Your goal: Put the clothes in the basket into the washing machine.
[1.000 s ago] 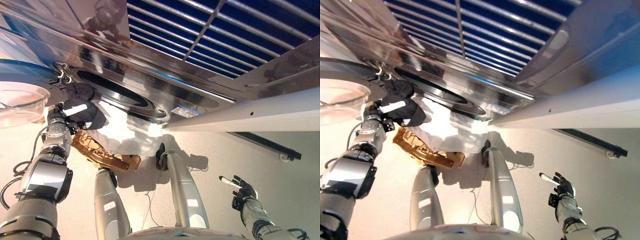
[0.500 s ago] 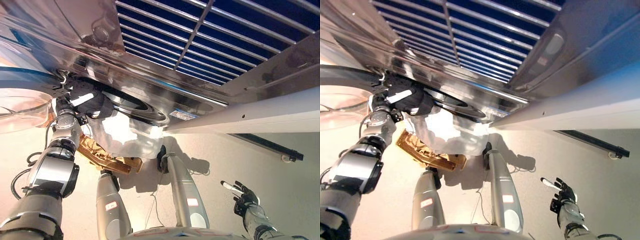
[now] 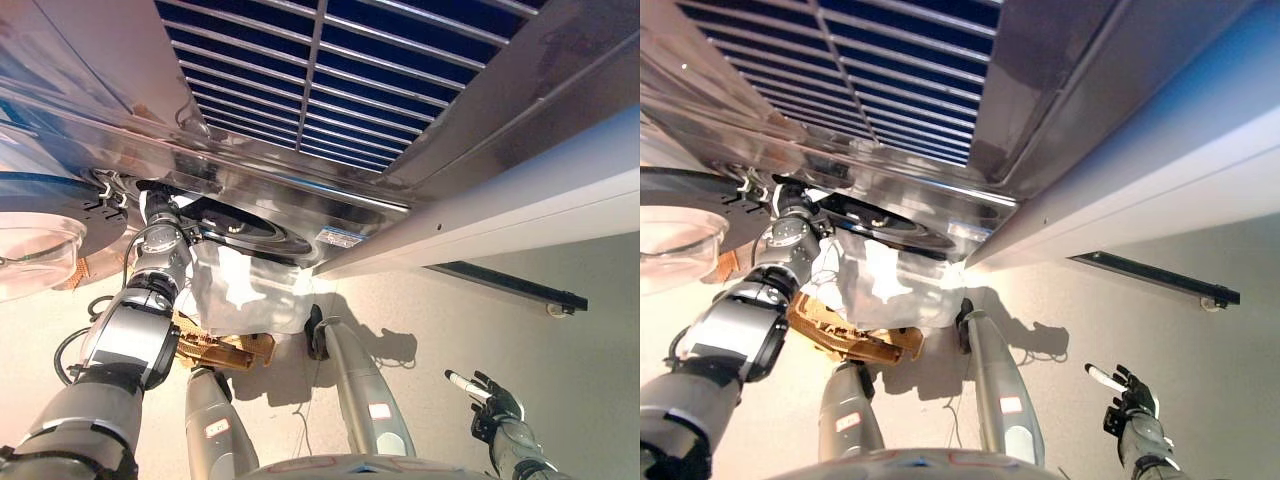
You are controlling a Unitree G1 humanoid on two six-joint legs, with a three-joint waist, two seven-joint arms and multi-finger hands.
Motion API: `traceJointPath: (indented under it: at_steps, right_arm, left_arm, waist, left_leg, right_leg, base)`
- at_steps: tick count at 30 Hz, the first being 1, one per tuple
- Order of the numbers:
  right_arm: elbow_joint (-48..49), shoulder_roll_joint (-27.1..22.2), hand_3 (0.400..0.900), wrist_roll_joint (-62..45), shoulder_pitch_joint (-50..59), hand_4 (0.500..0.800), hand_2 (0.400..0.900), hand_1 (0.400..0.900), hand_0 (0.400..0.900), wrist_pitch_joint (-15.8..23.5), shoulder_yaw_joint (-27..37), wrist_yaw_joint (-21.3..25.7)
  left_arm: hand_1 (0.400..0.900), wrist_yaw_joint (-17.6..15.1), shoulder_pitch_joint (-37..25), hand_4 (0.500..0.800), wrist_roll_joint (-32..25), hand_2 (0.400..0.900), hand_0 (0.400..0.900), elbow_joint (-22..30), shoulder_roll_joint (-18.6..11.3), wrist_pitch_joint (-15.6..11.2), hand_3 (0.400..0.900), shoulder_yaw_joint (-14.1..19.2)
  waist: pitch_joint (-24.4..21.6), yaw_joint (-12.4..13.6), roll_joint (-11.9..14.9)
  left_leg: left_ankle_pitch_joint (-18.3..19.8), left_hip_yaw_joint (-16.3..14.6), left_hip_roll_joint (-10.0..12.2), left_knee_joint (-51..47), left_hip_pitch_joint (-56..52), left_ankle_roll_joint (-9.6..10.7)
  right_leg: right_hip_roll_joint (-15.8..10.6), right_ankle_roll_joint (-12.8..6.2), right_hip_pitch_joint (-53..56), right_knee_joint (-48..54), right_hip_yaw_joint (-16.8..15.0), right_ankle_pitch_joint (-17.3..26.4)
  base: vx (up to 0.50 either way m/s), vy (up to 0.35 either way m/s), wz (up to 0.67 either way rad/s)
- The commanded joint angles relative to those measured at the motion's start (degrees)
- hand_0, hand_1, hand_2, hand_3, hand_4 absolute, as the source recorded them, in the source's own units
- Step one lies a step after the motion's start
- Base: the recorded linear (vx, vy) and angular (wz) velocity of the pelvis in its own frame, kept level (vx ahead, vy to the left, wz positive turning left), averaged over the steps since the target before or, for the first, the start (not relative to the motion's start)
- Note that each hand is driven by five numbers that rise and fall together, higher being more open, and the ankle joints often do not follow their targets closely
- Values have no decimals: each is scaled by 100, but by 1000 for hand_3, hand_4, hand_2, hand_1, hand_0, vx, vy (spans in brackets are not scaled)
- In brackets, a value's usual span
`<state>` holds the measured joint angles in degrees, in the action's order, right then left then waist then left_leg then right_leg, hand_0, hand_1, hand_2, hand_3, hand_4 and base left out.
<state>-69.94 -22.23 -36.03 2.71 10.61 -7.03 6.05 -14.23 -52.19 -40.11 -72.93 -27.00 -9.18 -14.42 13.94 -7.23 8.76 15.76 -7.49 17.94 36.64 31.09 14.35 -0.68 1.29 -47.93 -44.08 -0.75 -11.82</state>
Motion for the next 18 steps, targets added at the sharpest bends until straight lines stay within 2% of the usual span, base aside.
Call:
traceJointPath:
  at_steps: [1,18]
  right_arm:
    - [-281,-549,900,-178,-619,800,900,900,900,184,104,250]
    - [-192,-505,900,-113,-739,800,900,900,900,228,30,226]
  left_arm:
    - [900,-21,-337,800,-84,900,900,-81,-210,-511,900,36]
    - [900,67,-220,800,31,900,900,-149,-174,-494,900,-40]
  waist:
    - [-279,-33,-154]
    - [-434,-20,-165]
  left_leg:
    - [75,-8,-195,134,131,-411]
    - [8,89,-195,183,308,-408]
  right_leg:
    - [-145,-808,184,578,-284,363]
    - [-184,-804,141,594,-197,421]
  base:
    - [-4,-28,4]
    - [-1,-16,3]
